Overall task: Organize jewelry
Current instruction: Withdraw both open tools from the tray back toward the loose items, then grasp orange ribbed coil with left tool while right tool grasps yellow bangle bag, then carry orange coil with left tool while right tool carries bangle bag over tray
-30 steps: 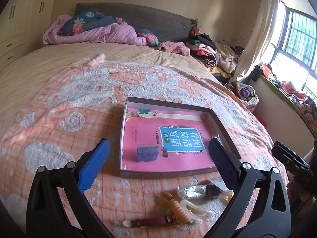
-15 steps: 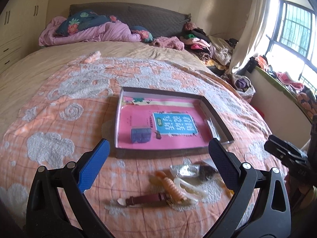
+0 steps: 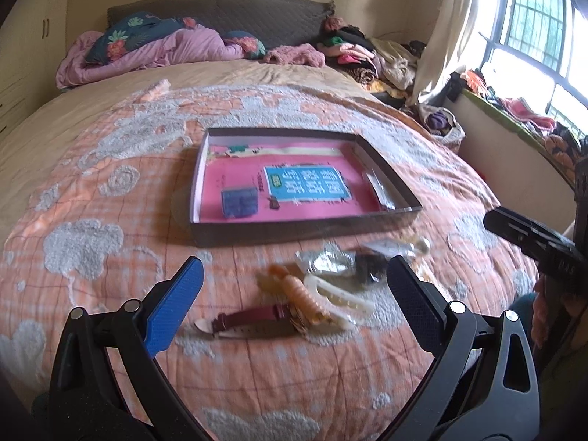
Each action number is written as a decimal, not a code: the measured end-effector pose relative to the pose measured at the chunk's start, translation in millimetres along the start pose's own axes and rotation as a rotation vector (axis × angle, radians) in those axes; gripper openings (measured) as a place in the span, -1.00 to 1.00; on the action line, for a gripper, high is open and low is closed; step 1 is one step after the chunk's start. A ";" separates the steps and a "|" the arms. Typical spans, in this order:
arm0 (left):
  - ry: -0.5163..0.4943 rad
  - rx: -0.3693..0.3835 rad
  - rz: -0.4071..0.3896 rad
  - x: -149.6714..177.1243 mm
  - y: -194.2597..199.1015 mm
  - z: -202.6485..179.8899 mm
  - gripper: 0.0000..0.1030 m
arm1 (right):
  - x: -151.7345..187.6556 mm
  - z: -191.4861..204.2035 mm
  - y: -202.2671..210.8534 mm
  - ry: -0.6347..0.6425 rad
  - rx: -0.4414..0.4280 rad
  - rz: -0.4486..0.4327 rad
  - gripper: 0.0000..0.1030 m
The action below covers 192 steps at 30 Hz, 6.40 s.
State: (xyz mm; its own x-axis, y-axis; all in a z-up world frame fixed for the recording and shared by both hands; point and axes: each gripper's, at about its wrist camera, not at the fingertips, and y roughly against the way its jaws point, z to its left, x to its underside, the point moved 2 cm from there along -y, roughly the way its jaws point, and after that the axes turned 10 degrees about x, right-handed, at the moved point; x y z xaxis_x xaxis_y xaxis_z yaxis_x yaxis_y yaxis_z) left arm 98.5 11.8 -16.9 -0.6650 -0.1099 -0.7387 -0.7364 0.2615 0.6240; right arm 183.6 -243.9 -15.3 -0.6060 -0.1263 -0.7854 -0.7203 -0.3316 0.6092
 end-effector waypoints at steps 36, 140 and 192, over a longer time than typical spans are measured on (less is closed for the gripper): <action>-0.050 -0.035 0.164 33.1 -54.4 3.6 -0.69 | 43.2 -1.4 -20.6 0.032 0.018 0.134 0.72; -0.008 0.092 -0.024 -96.9 -97.0 13.2 -0.78 | -80.0 15.7 -50.8 0.074 0.001 -0.111 -0.20; -0.014 0.107 0.136 -64.2 -156.5 20.4 -0.78 | -48.2 -8.2 -165.0 0.048 0.086 0.117 -0.19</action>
State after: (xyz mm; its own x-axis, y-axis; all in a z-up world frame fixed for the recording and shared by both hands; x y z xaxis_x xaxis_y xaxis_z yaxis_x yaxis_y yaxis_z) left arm 259.0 -2.5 -72.3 -0.7555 -0.0529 -0.6530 -0.6215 0.3733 0.6887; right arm 334.4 -190.7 -78.9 -0.6720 -0.2045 -0.7117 -0.6735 -0.2307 0.7022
